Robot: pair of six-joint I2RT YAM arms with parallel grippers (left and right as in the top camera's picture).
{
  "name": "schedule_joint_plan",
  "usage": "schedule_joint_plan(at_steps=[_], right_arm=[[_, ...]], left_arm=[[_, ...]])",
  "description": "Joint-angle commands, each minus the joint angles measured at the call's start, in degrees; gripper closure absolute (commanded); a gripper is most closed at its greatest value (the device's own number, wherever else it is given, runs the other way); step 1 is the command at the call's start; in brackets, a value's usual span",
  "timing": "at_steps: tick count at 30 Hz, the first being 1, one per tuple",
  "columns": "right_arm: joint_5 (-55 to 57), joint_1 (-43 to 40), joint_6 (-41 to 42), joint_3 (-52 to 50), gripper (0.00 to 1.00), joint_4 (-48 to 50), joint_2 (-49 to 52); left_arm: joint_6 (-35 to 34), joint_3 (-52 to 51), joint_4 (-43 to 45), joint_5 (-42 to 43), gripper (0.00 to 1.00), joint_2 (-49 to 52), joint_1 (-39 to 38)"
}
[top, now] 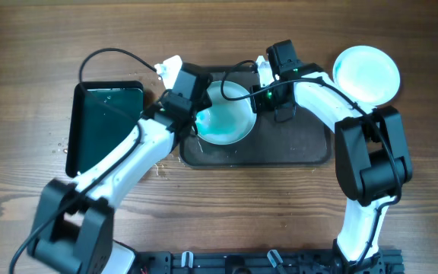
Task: Clean dirty plates on tray and stack at the side
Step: 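Scrub the light blue plate with the sponge in the left gripper, then lift the plate with the right gripper and stack it on the side pile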
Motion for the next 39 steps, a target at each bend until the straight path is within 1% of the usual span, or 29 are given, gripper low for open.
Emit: schedule_joint_plan(at_steps=[1,5,11,12,14,19,21,26,29,32,34,36,39], right_arm=[[0.24,-0.24,-1.16,0.09,0.96,1.03,0.2],[0.24,-0.24,-1.09,0.09,0.96,1.81,0.2],[0.24,-0.24,-1.2,0.09,0.96,2.01,0.2],[0.26,-0.24,-1.18,0.09,0.96,2.01,0.2],[0.26,-0.24,-1.18,0.09,0.96,2.03,0.2],[0.26,-0.24,-1.22,0.09,0.96,1.99,0.2],[0.26,-0.24,-1.25,0.09,0.96,1.99,0.2],[0.26,-0.24,-1.49,0.11,0.96,2.25,0.2],[-0.63,-0.2,-4.22,0.61,0.96,2.25,0.17],[-0.5,-0.17,-5.81,2.43,0.96,0.66,-0.28],[0.35,-0.17,-6.21,3.82,0.96,-0.33,-1.18],[0.55,-0.13,-8.7,4.79,0.96,-0.94,-2.6],[4.26,0.39,-10.8,5.38,0.96,-1.22,-5.55]], left_arm=[[1.09,-0.31,0.83,8.98,0.96,-2.54,0.85],[0.85,-0.37,0.63,16.59,0.96,1.62,0.33],[0.72,-0.37,0.22,16.17,0.96,10.49,-0.48],[0.74,-0.37,-0.2,14.56,0.96,11.26,-0.37],[0.72,-0.37,-2.08,6.75,0.96,12.24,-0.24],[1.81,-0.35,-2.95,-5.79,0.96,12.15,0.28],[1.79,-0.28,-3.08,-7.93,0.96,11.04,0.74],[1.09,-0.28,-3.04,-6.47,0.96,3.32,1.09],[1.11,-0.31,-3.98,-5.35,0.96,-2.86,2.29],[1.11,-0.31,-5.99,-5.31,0.96,-5.84,5.86],[1.11,-0.31,-9.38,-5.09,0.96,-6.54,9.51],[1.09,-0.31,-13.11,-5.03,0.96,-6.47,12.9],[1.09,-0.57,-17.35,-4.26,0.96,-5.88,18.38]])
